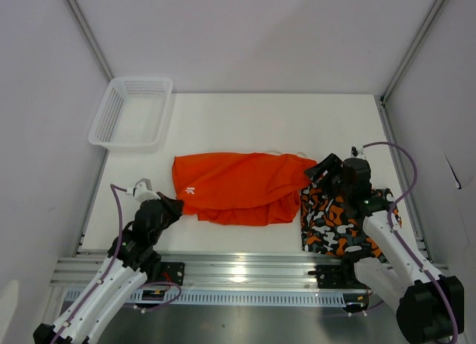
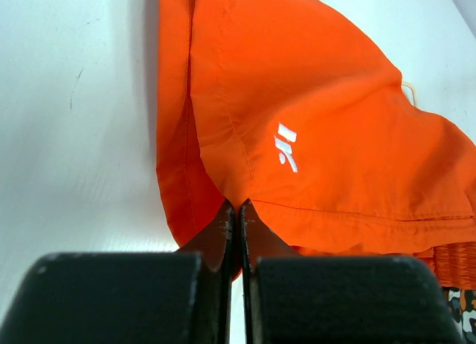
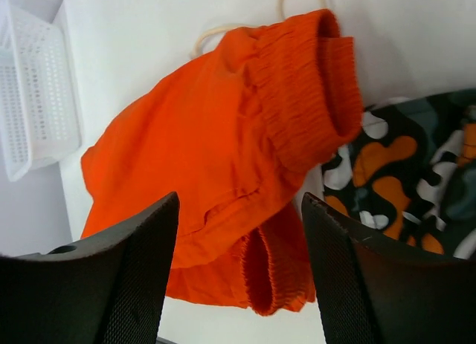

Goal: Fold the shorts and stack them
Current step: Flatten the shorts out

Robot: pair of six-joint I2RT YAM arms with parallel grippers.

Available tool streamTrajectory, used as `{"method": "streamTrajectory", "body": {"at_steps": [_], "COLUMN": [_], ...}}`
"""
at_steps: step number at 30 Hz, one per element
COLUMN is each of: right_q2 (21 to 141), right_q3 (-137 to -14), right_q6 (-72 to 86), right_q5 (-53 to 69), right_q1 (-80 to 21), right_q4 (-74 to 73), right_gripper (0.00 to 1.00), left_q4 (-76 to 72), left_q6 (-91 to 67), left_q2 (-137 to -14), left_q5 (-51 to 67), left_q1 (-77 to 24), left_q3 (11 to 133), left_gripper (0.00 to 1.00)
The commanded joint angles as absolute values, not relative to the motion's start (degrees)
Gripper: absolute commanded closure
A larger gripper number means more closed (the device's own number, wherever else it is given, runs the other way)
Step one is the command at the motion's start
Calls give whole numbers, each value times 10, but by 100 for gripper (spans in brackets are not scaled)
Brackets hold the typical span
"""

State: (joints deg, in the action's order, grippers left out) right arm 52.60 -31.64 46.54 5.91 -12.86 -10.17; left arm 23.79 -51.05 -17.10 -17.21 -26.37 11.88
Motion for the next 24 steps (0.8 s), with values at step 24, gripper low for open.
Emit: {"method": "streamTrajectory", "body": {"at_steps": [24], "right_q2": [630], "right_q3": [-306], "right_q6": [523], "right_q5": [-33], "right_q1": [-120], "right_q4": [-19], "right_gripper": [45], "left_q4": [244], "left_q6": [-510], "left_q2": [-163], "left_q5": [-179], "left_q1": [-258], "left_q3": [125], "left_gripper": [100]}}
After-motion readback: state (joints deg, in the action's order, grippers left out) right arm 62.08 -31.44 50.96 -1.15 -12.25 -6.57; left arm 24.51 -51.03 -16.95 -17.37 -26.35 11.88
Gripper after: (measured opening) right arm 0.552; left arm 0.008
